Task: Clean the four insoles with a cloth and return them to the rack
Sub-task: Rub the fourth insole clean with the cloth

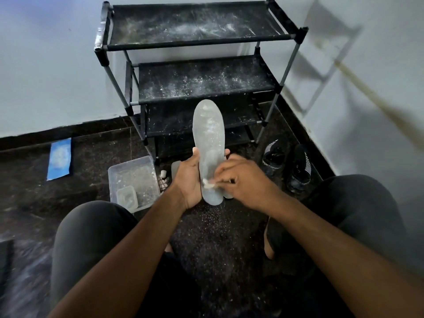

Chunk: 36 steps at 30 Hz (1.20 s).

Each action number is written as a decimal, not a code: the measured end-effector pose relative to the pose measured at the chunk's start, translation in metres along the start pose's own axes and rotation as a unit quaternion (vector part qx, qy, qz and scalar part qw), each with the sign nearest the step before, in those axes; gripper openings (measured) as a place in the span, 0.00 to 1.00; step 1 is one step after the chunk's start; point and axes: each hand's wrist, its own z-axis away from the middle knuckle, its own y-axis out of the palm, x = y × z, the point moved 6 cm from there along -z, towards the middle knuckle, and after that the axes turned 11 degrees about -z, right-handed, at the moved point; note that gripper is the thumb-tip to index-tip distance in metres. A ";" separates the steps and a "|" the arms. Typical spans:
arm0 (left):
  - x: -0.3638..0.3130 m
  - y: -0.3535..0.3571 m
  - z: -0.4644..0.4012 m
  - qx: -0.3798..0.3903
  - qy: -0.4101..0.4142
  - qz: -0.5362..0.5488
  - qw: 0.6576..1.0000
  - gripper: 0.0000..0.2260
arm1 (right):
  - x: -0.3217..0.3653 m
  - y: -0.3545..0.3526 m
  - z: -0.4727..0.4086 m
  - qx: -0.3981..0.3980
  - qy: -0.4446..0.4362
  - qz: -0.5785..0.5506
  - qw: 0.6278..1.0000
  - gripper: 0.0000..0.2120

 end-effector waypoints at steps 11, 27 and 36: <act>0.000 -0.014 -0.006 -0.005 0.010 -0.033 0.999 0.33 | -0.003 0.005 0.002 0.071 0.029 0.024 0.997 0.06; -0.003 0.002 -0.003 0.016 0.015 -0.033 0.999 0.32 | 0.000 0.003 -0.006 0.048 0.041 -0.004 0.998 0.05; -0.005 0.006 -0.001 0.007 0.019 -0.052 0.998 0.32 | -0.012 -0.004 -0.009 0.027 0.065 0.016 0.997 0.05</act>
